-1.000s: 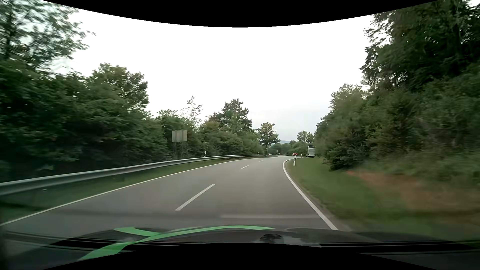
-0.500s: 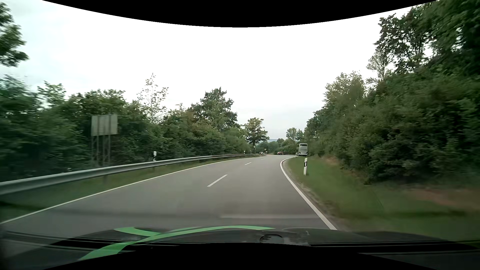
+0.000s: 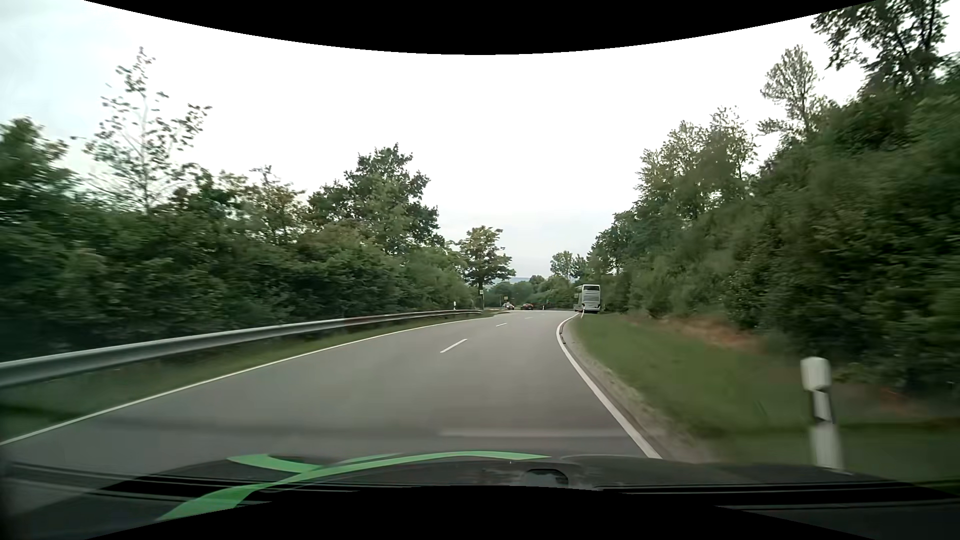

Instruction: Follow the waypoints while adhering to traffic rules and regulations

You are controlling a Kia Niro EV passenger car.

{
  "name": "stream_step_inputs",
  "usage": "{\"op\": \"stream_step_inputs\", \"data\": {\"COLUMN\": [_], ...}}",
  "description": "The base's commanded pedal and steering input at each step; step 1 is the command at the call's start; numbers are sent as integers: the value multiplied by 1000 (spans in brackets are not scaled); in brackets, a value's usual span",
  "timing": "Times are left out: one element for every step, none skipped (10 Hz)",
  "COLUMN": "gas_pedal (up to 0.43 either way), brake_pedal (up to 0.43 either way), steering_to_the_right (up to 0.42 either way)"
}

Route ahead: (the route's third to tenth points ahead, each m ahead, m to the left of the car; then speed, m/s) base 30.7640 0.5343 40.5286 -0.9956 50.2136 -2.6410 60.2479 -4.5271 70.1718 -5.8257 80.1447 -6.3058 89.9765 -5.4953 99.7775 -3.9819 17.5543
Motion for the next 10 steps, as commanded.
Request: {"op": "stream_step_inputs", "data": {"gas_pedal": [87,87,79,67,67,79,110,138,138,150], "brake_pedal": [0,0,0,0,0,0,0,0,0,0], "steering_to_the_right": [34,34,34,33,33,31,30,30,30,30]}}
